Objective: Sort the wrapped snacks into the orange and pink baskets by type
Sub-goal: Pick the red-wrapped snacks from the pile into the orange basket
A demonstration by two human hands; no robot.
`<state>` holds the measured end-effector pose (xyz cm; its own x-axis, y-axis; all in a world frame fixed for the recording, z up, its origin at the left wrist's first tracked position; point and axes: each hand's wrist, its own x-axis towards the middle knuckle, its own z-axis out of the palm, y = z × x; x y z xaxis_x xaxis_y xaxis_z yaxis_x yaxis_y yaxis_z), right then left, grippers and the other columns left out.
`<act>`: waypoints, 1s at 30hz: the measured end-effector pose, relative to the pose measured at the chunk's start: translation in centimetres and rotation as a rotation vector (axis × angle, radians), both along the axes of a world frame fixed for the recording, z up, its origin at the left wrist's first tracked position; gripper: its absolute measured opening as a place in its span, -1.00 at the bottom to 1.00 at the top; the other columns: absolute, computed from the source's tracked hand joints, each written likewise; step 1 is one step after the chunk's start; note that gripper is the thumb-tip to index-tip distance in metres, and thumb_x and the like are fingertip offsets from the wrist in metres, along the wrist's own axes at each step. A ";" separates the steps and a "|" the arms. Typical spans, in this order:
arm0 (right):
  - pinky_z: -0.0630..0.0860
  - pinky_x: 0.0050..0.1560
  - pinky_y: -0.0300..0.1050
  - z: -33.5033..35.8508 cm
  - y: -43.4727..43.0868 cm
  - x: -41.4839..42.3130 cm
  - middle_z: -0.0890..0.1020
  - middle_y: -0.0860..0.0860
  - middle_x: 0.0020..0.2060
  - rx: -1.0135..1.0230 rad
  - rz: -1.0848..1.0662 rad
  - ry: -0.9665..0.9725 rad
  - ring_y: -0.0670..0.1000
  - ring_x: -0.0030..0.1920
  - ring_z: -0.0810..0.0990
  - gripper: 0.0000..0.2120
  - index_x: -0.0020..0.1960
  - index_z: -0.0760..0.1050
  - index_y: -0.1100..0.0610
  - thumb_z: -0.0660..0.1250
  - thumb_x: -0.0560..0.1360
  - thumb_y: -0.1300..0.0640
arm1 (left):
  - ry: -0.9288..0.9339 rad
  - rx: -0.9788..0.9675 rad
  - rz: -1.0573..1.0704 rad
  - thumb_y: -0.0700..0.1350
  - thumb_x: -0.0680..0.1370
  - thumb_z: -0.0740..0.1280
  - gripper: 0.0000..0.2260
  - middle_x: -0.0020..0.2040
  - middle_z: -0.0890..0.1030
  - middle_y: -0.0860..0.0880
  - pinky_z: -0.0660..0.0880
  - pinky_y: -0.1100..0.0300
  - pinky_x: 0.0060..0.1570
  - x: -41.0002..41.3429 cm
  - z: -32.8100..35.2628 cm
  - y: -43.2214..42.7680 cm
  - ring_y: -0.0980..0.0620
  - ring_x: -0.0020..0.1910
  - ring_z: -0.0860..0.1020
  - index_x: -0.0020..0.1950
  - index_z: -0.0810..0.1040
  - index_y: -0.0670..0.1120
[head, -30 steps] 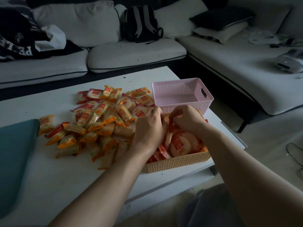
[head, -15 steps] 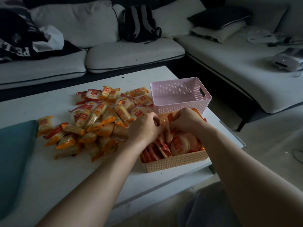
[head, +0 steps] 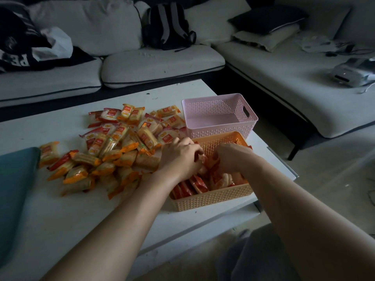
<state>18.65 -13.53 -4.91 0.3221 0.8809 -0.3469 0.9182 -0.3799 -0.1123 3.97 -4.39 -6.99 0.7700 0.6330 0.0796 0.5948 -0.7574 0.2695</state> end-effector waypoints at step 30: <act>0.68 -0.09 -0.04 3.3 -1.4 0.3 0.71 -0.10 -0.18 0.397 -0.030 0.509 -0.07 -0.14 0.68 -0.70 -0.28 0.66 -0.06 0.38 0.39 0.35 | 0.146 -0.088 -0.174 -0.06 0.55 0.36 -0.68 0.25 0.41 0.10 0.37 0.07 0.18 -4.9 1.6 -2.0 0.01 0.22 0.28 0.26 0.61 0.25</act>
<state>18.95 -14.95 -1.57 0.2300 0.9667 -0.1123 0.7025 -0.2448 -0.6683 -0.95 -6.34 -5.36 0.8672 0.4898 -0.0902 0.4952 -0.8290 0.2599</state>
